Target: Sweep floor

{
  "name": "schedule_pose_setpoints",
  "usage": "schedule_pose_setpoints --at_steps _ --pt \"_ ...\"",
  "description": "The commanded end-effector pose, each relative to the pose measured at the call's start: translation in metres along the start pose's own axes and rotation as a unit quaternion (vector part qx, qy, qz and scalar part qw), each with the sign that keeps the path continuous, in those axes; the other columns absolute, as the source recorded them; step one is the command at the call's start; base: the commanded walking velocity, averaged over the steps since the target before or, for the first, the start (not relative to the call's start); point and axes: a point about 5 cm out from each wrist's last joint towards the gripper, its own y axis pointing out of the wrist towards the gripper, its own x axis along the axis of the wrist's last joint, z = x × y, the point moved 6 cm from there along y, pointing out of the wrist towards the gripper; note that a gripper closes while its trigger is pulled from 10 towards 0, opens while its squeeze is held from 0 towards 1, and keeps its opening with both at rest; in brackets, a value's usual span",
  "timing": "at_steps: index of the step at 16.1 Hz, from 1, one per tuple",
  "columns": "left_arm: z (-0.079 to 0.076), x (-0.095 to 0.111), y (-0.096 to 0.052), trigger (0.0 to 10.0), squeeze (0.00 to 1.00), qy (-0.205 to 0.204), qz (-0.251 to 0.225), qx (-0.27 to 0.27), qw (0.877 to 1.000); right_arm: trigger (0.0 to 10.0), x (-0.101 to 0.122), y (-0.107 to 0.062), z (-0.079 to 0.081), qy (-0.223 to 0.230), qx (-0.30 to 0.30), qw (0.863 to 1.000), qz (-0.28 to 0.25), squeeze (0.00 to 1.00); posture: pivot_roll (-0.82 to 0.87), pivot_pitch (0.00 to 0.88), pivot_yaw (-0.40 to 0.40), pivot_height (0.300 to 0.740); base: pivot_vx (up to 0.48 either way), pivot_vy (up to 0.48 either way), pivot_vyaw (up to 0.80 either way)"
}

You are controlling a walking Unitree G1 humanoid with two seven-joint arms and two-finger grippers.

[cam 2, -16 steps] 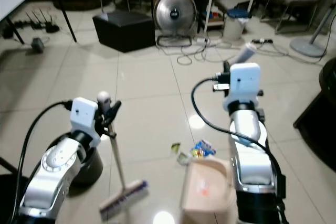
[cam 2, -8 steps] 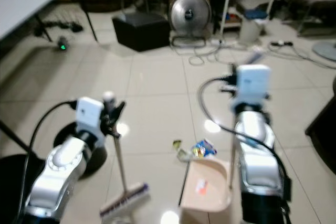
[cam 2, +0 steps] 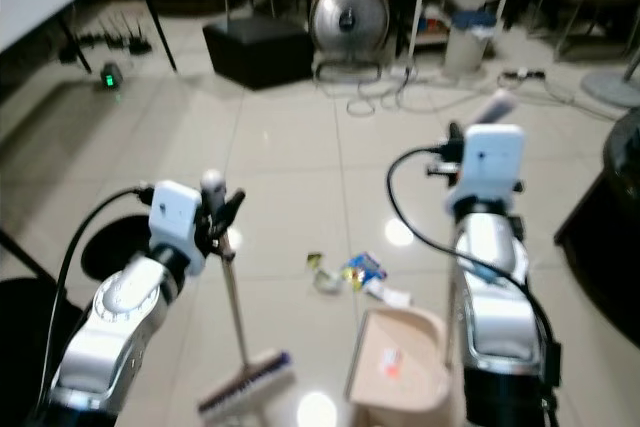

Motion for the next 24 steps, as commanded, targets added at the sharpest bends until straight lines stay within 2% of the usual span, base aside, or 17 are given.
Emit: schedule_pose_setpoints --at_steps 1,3,4,6,9,12,15,17,20,24 --pt "0.009 0.006 -0.001 10.0 0.0 0.009 -0.009 0.01 1.0 10.0 0.017 0.001 0.01 0.006 0.013 0.999 -0.03 0.0 -0.01 0.018 0.06 0.74 0.0 -0.255 0.0" --pt "0.011 0.003 0.0 10.0 0.0 -0.027 0.002 0.016 1.0 10.0 0.017 -0.001 0.011 0.012 0.015 0.999 -0.029 0.0 -0.01 0.017 0.062 0.74 0.0 0.24 0.0" --pt "0.012 0.002 0.0 10.0 0.0 -0.029 0.006 0.018 0.999 10.0 0.017 -0.002 0.012 0.015 0.017 0.999 -0.029 0.0 -0.01 0.016 0.063 0.74 0.0 0.48 0.0" --pt "0.018 0.007 0.001 10.0 0.0 -0.007 -0.001 0.034 0.999 10.0 0.014 -0.004 0.012 0.025 0.009 0.999 -0.021 0.0 -0.01 0.018 0.065 0.74 0.0 0.24 0.0" --pt "0.021 0.01 0.001 10.0 0.0 -0.009 -0.007 0.046 0.999 10.0 0.012 -0.004 0.011 0.023 0.004 1.0 -0.016 0.0 -0.01 0.018 0.066 0.74 0.0 0.0 0.0" --pt "0.022 0.023 0.003 10.0 0.0 -0.006 -0.041 0.051 0.998 10.0 0.011 -0.005 0.011 0.036 0.008 0.999 -0.015 0.0 -0.01 0.014 0.064 0.74 0.0 0.0 0.0" --pt "0.021 0.028 0.004 10.0 0.0 -0.005 -0.054 0.053 0.997 10.0 0.011 -0.004 0.01 0.052 0.007 0.999 -0.013 0.0 -0.01 0.014 0.063 0.74 0.0 0.0 -0.72" --pt "0.02 0.029 0.005 10.0 0.0 -0.006 -0.057 0.052 0.997 10.0 0.009 -0.003 0.009 0.051 0.002 0.999 -0.007 0.0 -0.01 0.016 0.062 0.74 0.278 0.0 -0.8" --pt "0.02 0.025 0.001 10.0 0.0 -0.006 -0.054 0.053 0.997 10.0 0.005 -0.006 0.005 0.041 -0.001 0.999 0.0 0.0 -0.01 0.014 0.055 0.74 0.3 0.0 0.0" --pt "0.022 0.025 0.0 10.0 0.0 -0.013 -0.054 0.058 0.997 10.0 0.01 -0.003 0.009 0.02 0.015 1.0 -0.011 0.0 -0.01 0.014 0.04 0.74 0.339 0.0 0.0"
